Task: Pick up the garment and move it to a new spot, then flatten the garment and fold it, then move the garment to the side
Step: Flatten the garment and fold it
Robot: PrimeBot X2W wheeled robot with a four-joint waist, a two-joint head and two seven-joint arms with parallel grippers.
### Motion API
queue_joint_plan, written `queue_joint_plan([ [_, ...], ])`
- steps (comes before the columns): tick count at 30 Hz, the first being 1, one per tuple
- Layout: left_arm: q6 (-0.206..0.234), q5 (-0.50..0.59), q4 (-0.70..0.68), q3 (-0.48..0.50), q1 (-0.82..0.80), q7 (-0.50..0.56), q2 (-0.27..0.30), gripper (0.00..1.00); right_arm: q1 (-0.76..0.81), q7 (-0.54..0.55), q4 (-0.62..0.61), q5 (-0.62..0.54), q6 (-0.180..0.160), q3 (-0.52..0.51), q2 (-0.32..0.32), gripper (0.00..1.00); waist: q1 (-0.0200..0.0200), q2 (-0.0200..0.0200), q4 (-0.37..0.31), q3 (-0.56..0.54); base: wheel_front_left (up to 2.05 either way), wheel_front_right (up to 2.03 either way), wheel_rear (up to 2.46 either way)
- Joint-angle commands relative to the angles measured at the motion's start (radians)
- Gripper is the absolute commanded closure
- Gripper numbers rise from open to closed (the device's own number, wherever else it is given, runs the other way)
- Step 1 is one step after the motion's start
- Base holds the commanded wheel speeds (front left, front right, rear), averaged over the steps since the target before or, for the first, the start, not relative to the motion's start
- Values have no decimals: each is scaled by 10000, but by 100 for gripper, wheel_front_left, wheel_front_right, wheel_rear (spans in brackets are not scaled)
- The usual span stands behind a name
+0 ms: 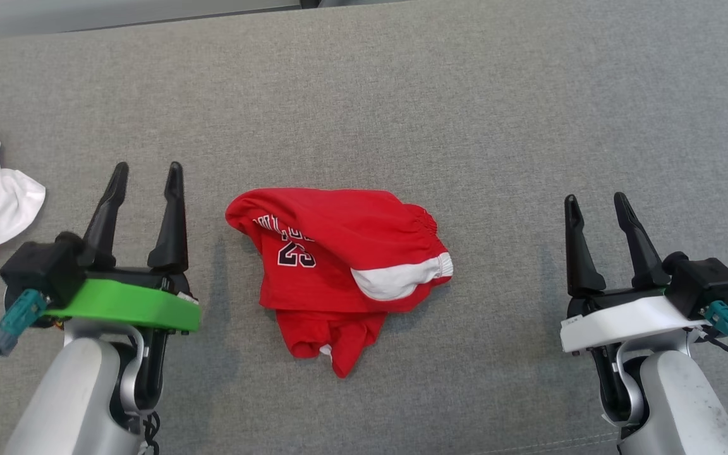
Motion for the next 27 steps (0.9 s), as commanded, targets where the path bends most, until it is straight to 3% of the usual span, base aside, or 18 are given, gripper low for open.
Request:
queue_joint_plan([
  [1, 213, 408, -306, 349, 420, -25, -216, 0, 82, -34, -15, -66, 1, -25, -21, 0, 0, 0, 54, -76, 0, 0, 0],
  [3, 688, 1311, -919, 982, 790, -27, -469, 0, 81, -36, -30, -151, 1, -32, -22, 0, 0, 0, 80, -153, 0, 0, 0],
  [6, 922, 2295, -1523, 1538, 1425, -27, -828, 0, 95, -36, -53, -258, 1, -38, -24, 0, 0, 0, 82, -275, 0, 0, 0],
  [15, 516, 3728, -1374, 1515, 2624, -29, -790, 0, 310, -36, -37, -456, 1, -42, -21, 0, 0, 0, 39, -515, 0, 0, 0],
  [22, 281, 3933, -1197, 1448, 2522, -30, -1012, 0, 288, -36, 22, -501, 1, 39, -19, 0, 0, 0, 184, -475, 0, 0, 0],
  [27, 123, 3952, -1131, 1493, 2341, -30, -1093, 0, 134, 173, 89, -490, 1, 777, -60, 0, 0, 0, 281, -408, 0, 0, 0],
])
